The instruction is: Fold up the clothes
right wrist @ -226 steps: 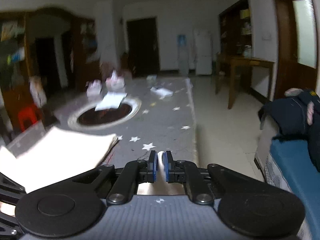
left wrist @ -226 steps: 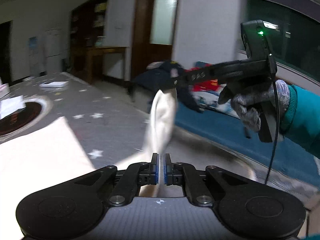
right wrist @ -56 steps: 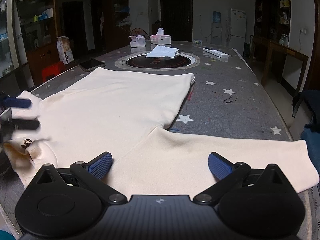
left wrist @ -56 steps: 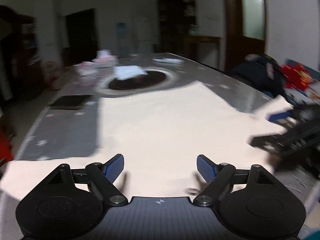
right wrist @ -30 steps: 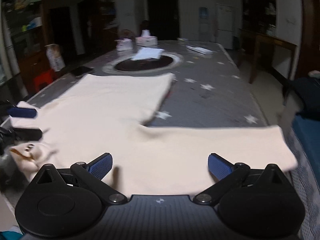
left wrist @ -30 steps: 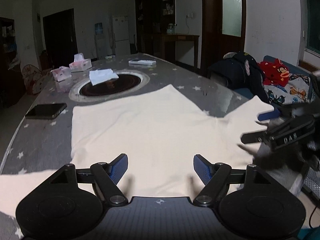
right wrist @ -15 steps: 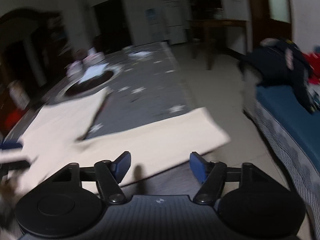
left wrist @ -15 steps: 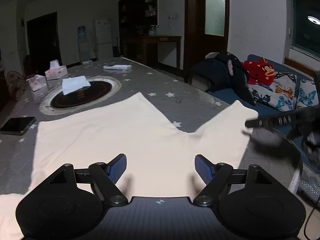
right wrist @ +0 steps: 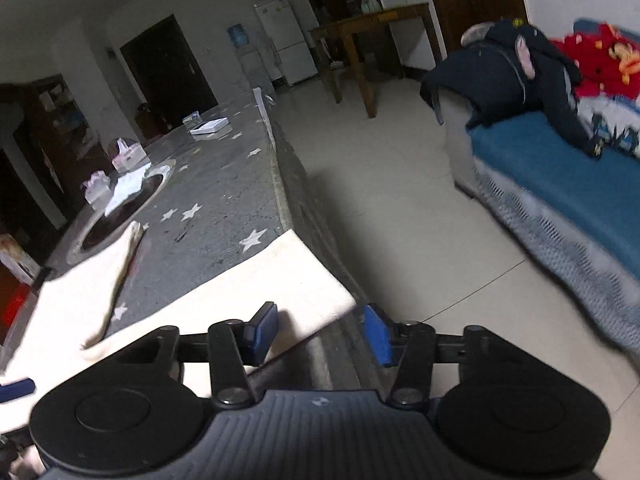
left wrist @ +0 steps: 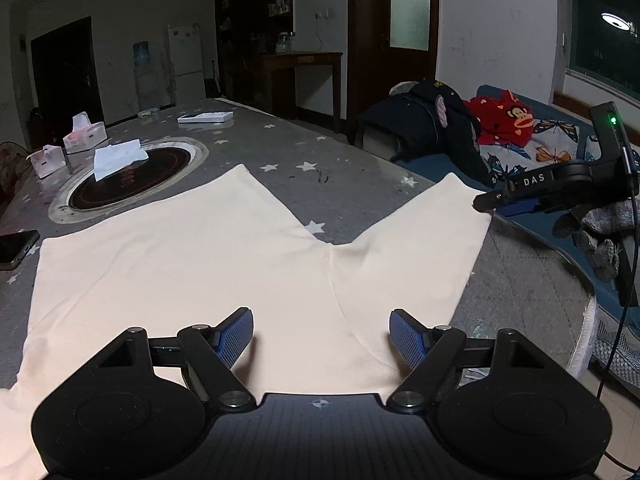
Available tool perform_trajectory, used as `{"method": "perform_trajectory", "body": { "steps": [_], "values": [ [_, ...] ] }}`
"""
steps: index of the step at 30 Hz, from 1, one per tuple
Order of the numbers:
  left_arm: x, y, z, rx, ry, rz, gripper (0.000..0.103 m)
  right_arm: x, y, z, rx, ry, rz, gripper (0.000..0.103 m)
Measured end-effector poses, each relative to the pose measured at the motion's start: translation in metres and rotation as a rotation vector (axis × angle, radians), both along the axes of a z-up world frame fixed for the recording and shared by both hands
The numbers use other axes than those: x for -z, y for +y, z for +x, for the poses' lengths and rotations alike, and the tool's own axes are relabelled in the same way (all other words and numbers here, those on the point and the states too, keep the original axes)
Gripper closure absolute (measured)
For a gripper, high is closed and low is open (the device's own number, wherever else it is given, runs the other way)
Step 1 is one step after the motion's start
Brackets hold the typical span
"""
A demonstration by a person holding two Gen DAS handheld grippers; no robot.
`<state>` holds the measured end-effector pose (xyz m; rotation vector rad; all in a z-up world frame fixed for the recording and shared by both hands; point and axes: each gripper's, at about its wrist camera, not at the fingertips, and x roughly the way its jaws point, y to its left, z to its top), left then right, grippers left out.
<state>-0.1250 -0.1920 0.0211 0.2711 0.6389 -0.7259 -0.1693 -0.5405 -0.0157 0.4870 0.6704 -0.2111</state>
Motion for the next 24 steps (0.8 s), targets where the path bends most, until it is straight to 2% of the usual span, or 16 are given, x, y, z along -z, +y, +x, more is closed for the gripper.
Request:
{"method": "perform_trajectory", "body": {
  "steps": [3, 8, 16, 20, 24],
  "values": [
    [0.002, -0.003, 0.001, 0.001, 0.002, 0.011, 0.025, 0.003, -0.005, 0.001, -0.006, -0.029, 0.035, 0.071],
    [0.006, -0.008, 0.002, -0.007, 0.008, 0.026, 0.024, -0.004, -0.005, -0.001, -0.010, -0.065, 0.000, 0.097],
    [0.010, -0.010, 0.004, -0.017, 0.015, 0.030, 0.023, -0.036, 0.007, -0.010, -0.041, -0.159, -0.007, 0.098],
    [0.013, -0.009, 0.005, -0.021, 0.024, 0.027, 0.023, -0.065, 0.023, -0.011, -0.102, -0.226, -0.006, 0.098],
    [0.006, 0.003, 0.003, -0.028, 0.018, -0.010, 0.022, -0.099, 0.051, -0.007, -0.187, -0.289, -0.036, 0.098]
  ]
}}
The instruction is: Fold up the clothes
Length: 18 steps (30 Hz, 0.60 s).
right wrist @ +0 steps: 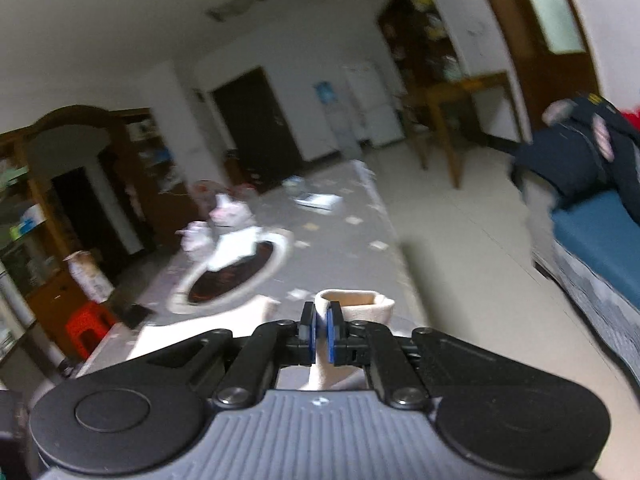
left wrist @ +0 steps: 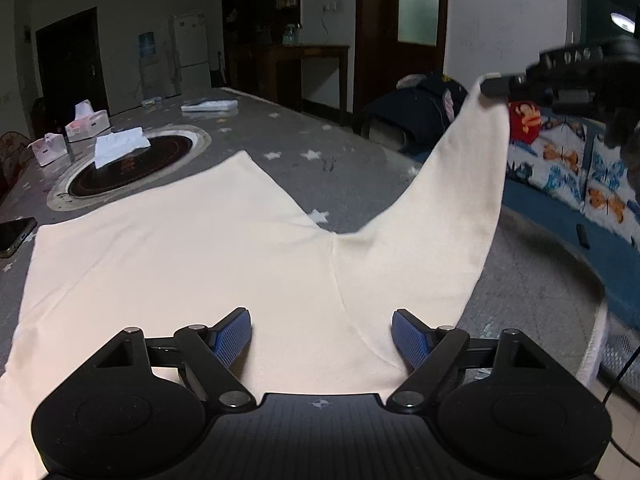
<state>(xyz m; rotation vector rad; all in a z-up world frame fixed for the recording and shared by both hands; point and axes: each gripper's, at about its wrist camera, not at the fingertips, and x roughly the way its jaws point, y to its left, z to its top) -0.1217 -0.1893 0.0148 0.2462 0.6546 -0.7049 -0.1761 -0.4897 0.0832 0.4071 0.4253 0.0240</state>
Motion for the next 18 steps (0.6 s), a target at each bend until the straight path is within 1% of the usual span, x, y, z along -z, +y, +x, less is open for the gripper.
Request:
{"method": "perform_trajectory", "body": {
  "steps": [5, 9, 13, 16, 18],
  "values": [
    [-0.015, 0.036, -0.002, -0.062, -0.031, -0.059, 0.018, -0.038, 0.047, 0.010, -0.127, -0.069, -0.032, 0.098],
    [-0.025, 0.074, -0.003, -0.144, -0.061, -0.101, 0.016, -0.054, 0.096, 0.025, -0.251, -0.089, -0.071, 0.098],
    [-0.027, 0.111, -0.005, -0.233, -0.072, -0.117, 0.014, -0.054, 0.148, 0.044, -0.370, -0.082, -0.083, 0.098],
    [-0.025, 0.136, -0.006, -0.297, -0.065, -0.117, 0.014, -0.047, 0.185, 0.058, -0.452, -0.059, -0.085, 0.098],
    [-0.023, 0.149, -0.007, -0.325, -0.057, -0.119, 0.014, -0.035, 0.212, 0.067, -0.514, -0.021, -0.093, 0.098]
  ]
}}
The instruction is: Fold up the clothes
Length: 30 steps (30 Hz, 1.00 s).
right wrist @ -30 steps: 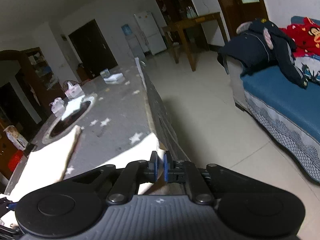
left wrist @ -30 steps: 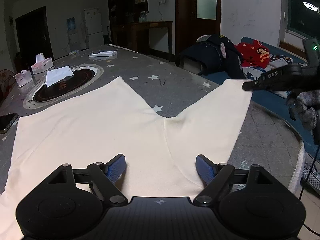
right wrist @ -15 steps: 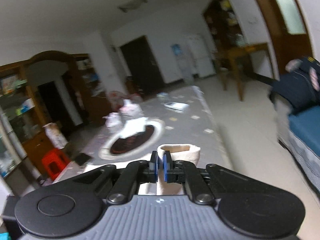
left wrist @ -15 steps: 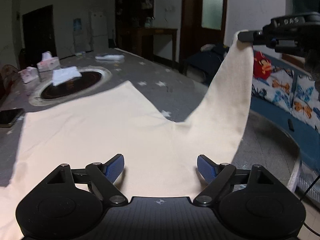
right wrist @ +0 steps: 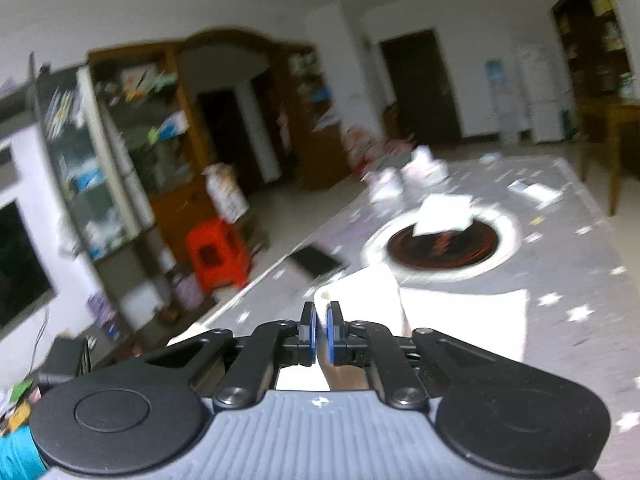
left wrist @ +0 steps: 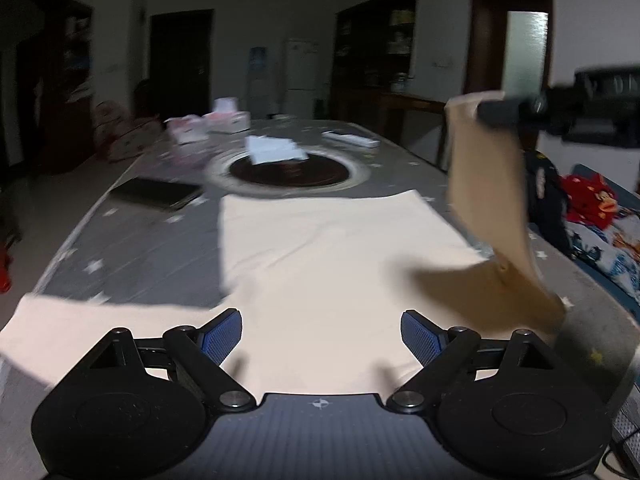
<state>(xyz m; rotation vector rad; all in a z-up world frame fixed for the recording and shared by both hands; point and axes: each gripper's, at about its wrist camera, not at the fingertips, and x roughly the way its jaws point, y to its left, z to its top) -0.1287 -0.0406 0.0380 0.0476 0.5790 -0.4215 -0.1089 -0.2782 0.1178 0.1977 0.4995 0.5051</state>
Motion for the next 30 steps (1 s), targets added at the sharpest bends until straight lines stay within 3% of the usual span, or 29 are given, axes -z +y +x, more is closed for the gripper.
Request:
{"method": "perform_trajectory", "body": {
  "steps": [5, 9, 12, 18, 21, 24, 26, 30],
  "values": [
    [0.004, 0.020, -0.003, -0.039, 0.015, -0.011, 0.014, 0.032, 0.042, 0.011, -0.102, 0.098, -0.028, 0.098],
    [0.007, 0.024, -0.003, -0.050, 0.020, -0.015, 0.014, 0.051, 0.059, 0.010, -0.148, 0.153, -0.026, 0.090],
    [0.005, 0.025, -0.002, -0.047, 0.013, -0.014, 0.014, 0.049, 0.052, 0.000, -0.155, 0.143, -0.053, 0.084],
    [0.005, 0.016, 0.000, -0.018, 0.011, -0.009, 0.016, 0.058, 0.007, -0.013, -0.075, 0.173, -0.183, 0.083],
    [0.009, 0.008, 0.004, -0.001, 0.022, 0.001, 0.020, 0.074, -0.018, -0.022, -0.025, 0.232, -0.210, 0.083],
    [0.012, 0.002, 0.012, 0.000, 0.043, 0.011, 0.031, 0.086, -0.034, -0.032, 0.009, 0.267, -0.217, 0.083],
    [0.014, 0.000, 0.017, 0.002, 0.056, 0.014, 0.044, 0.089, -0.040, -0.035, 0.021, 0.271, -0.215, 0.083],
    [0.016, -0.006, 0.026, 0.001, 0.061, 0.033, 0.049, 0.084, -0.048, -0.031, 0.043, 0.232, -0.228, 0.083]
  ]
}}
